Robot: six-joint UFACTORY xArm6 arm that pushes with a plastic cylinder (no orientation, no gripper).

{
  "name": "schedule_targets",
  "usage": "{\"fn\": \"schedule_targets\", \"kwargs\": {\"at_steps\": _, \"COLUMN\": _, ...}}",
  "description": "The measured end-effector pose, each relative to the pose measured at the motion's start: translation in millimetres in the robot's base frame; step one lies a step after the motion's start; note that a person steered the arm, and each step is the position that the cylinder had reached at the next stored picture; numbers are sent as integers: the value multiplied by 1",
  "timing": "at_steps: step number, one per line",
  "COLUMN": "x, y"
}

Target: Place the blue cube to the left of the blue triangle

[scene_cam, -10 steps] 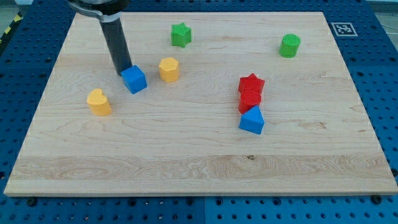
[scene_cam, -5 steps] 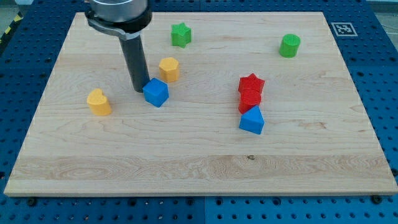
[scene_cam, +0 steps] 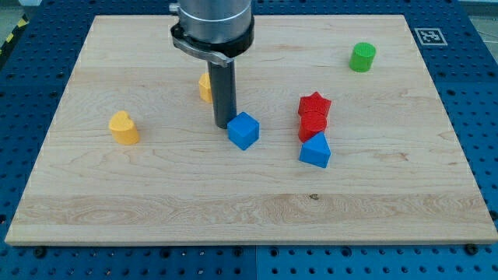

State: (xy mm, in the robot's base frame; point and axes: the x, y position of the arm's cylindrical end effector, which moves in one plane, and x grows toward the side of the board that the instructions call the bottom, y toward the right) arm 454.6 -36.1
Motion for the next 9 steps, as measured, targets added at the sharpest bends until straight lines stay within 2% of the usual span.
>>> {"fn": "schedule_targets", "kwargs": {"at_steps": 2, "x": 27, "y": 11}}
{"fn": "schedule_targets", "kwargs": {"at_steps": 9, "x": 62, "y": 47}}
